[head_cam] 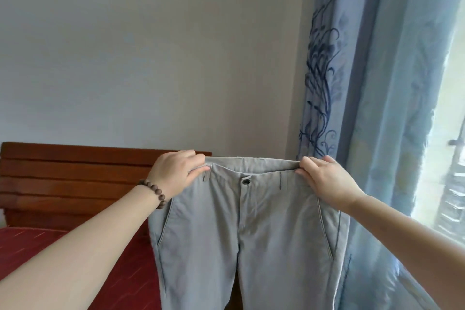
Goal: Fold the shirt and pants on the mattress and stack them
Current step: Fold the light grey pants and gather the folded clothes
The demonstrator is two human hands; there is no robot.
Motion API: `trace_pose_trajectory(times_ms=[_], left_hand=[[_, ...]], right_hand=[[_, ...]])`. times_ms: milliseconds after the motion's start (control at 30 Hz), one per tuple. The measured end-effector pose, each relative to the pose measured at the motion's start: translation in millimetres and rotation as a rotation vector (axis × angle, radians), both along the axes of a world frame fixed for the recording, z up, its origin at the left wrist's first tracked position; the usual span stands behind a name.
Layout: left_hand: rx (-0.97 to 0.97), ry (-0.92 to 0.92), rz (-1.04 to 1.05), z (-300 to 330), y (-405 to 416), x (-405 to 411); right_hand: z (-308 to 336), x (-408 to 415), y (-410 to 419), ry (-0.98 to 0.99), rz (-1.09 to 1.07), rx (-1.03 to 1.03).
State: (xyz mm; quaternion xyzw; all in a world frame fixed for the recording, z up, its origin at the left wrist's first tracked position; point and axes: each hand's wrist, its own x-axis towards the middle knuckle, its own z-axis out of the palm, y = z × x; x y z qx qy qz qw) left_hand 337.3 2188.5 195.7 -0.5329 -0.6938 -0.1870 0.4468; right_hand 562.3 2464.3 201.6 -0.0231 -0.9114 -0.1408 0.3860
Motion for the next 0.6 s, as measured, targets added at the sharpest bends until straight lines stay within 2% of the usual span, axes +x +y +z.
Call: trace_pose_trajectory(times_ms=[100, 233, 367, 467, 600], left_hand=[[0.012, 0.009, -0.019, 17.5, 12.4, -2.3], [-0.028, 0.069, -0.010, 35.8, 17.6, -9.5], [-0.085, 0.118, -0.034, 52.8, 20.6, -14.5], [-0.187, 0.063, 0.093, 64.1, 23.6, -18.7], [-0.295, 0.111, 0.241, 73.7, 22.3, -25.1]], right_hand=[[14.4, 10.9, 8.6, 0.037, -0.051, -0.012], [29.5, 20.5, 19.5, -0.069, -0.179, -0.064], [50.1, 23.7, 25.0, -0.147, -0.186, -0.154], [60.1, 21.4, 29.0, -0.204, -0.220, -0.116], [60.6, 15.6, 32.4, -0.219, -0.212, -0.057]])
